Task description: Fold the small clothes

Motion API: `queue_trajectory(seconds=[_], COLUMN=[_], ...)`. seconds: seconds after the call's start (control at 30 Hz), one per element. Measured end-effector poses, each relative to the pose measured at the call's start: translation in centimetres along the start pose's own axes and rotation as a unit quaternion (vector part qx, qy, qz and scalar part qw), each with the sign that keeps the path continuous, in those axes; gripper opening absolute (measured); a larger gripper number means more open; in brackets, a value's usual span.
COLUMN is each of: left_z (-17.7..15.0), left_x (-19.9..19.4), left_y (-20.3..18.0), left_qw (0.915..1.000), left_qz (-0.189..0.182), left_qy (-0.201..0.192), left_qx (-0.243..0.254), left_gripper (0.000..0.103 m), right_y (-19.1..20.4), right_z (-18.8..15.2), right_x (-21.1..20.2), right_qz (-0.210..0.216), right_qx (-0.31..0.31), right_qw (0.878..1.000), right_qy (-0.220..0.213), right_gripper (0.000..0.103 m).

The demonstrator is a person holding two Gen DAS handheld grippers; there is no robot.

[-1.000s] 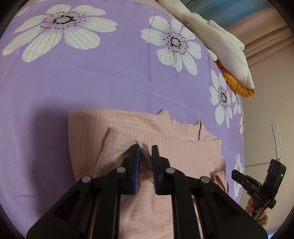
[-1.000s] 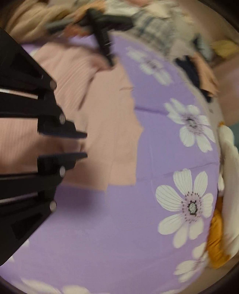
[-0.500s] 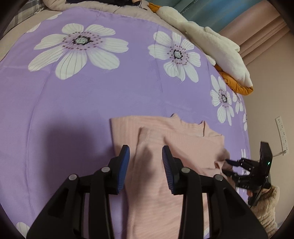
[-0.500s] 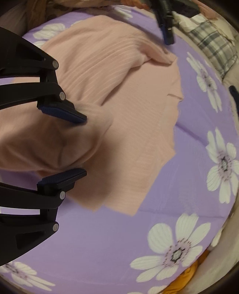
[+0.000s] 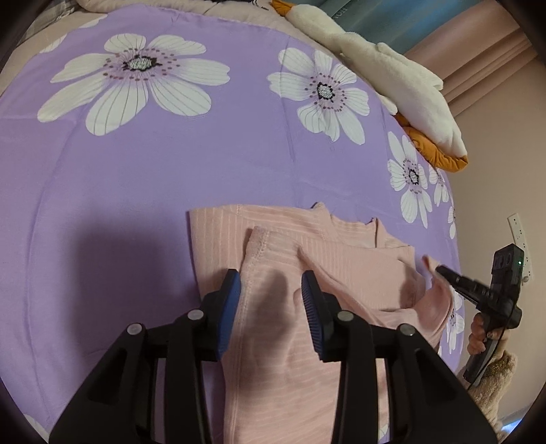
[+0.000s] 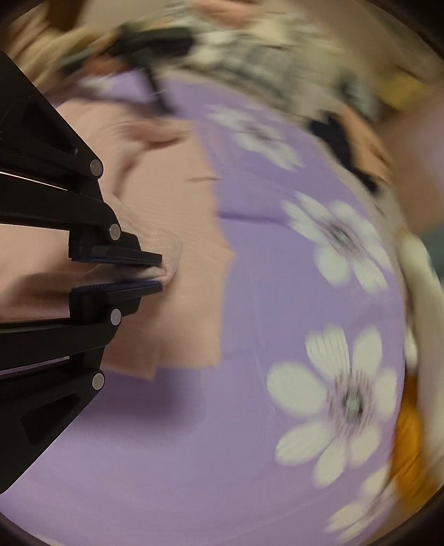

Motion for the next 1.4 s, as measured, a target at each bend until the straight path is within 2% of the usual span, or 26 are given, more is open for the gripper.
queue_trajectory(seconds=[0.07, 0.13, 0.23, 0.27, 0.3, 0.33, 0.37, 0.53, 0.6, 0.7, 0.77, 0.8, 0.83, 0.9, 0.93, 1.0, 1.1, 1.17, 1.2, 1.23, 1.27, 1.3, 1.4], left_z=[-0.1, -0.2, -0.1, -0.1, -0.1, -0.1, -0.1, 0.0, 0.2, 0.6, 0.7, 0.7, 0.7, 0.6, 0.6, 0.5, 0.5, 0.2, 0.0, -0.1, -0.2, -0.3, -0.4], left_x=[0.6, 0.8, 1.0, 1.1, 1.1, 1.1, 1.2, 0.0, -0.8, -1.5, -1.3, -1.2, -1.1, -0.9, -0.7, -0.4, 0.4, 1.2, 1.6, 1.8, 1.9, 1.9, 1.3], left_y=[0.1, 0.2, 0.0, 0.0, 0.0, 0.1, 0.1, -0.1, -0.2, -0.4, -0.2, 0.1, 0.3, 0.7, 0.8, 0.9, 0.7, 0.7, 0.7, 0.5, 0.4, 0.1, -0.3], left_qw=[1.0, 1.0, 1.0, 1.0, 0.9999, 0.9999, 0.9998, 0.9989, 0.9979, 0.9974, 0.9976, 0.9977, 0.9979, 0.9977, 0.9975, 0.9974, 0.998, 0.998, 0.9976, 0.9976, 0.998, 0.9985, 0.999], left_qz=[0.006, 0.006, 0.005, 0.003, 0.0, -0.004, -0.008, -0.018, -0.02, -0.015, -0.026, -0.019, -0.009, -0.008, -0.017, -0.02, -0.02, -0.023, -0.024, -0.026, -0.025, -0.021, -0.006], left_qy=[0.004, 0.003, -0.001, -0.002, -0.007, -0.009, -0.008, -0.039, -0.057, -0.067, -0.058, -0.057, -0.056, -0.053, -0.048, -0.039, -0.026, -0.011, -0.004, -0.003, -0.006, -0.011, -0.031], left_qx=[-0.001, -0.003, -0.003, -0.004, -0.009, -0.014, -0.016, -0.02, -0.024, -0.022, -0.029, -0.034, -0.033, -0.04, -0.05, -0.056, -0.053, -0.059, -0.065, -0.064, -0.058, -0.049, -0.032], left_gripper=[0.036, 0.036, 0.034, 0.034, 0.027, 0.012, 0.006, 0.005, 0.005, 0.005, 0.005, 0.005, 0.005, 0.005, 0.005, 0.006, 0.014, 0.025, 0.026, 0.024, 0.022, 0.007, 0.005], right_y=[-2.8, -4.6, -5.6, -5.6, -5.6, -5.5, -5.3, -5.5, -5.6, -5.6, -5.4, -5.2, -5.0, -4.4, -3.8, -2.9, -2.2, -1.8, -1.6, -1.2, -1.0, -0.7, -0.3], right_z=[-0.4, -1.2, -2.9, -3.1, -3.2, -3.2, -2.8, -1.3, -0.9, -0.7, -0.3, -0.1, 0.1, 0.6, 0.7, 1.0, 0.8, 0.5, 0.4, 0.2, 0.1, 0.1, 0.5], right_x=[0.8, 1.8, 2.6, 2.4, 2.1, 1.8, 1.7, 0.3, -0.5, -0.8, -0.9, -0.8, -0.5, 0.2, 0.8, 2.5, 4.6, 5.6, 5.9, 5.9, 5.7, 5.4, 3.9], right_qz=[-0.02, -0.032, -0.036, -0.032, -0.032, -0.032, -0.031, -0.067, -0.056, -0.04, -0.049, -0.047, -0.044, -0.036, -0.033, -0.042, -0.061, -0.059, -0.054, -0.053, -0.056, -0.057, -0.05], right_qx=[0.076, 0.121, 0.154, 0.159, 0.164, 0.171, 0.175, 0.166, 0.164, 0.15, 0.132, 0.124, 0.114, 0.088, 0.07, 0.034, 0.007, 0.0, -0.005, -0.013, -0.018, -0.021, -0.024], right_qw=[0.997, 0.992, 0.987, 0.987, 0.986, 0.984, 0.984, 0.982, 0.982, 0.985, 0.987, 0.989, 0.991, 0.995, 0.996, 0.998, 0.998, 0.998, 0.998, 0.998, 0.998, 0.998, 0.998], right_qy=[-0.015, -0.009, -0.01, -0.018, -0.024, -0.03, -0.031, -0.068, -0.079, -0.072, -0.074, -0.07, -0.061, -0.043, -0.034, -0.01, 0.011, 0.023, 0.023, 0.021, 0.013, 0.006, -0.016], right_gripper=[0.011, 0.011, 0.011, 0.011, 0.011, 0.011, 0.011, 0.011, 0.011, 0.011, 0.013, 0.018, 0.03, 0.043, 0.044, 0.044, 0.043, 0.033, 0.018, 0.013, 0.013, 0.012, 0.012])
Point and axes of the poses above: each gripper's, at about its wrist camera, not at the fingertips, and x roughly the way its jaws point, y to its left, z to its top, the point moved 1 cm from there along x, roughly the way its jaws point, and after that the axes turned 13 degrees about -y, right-handed, at the moved point
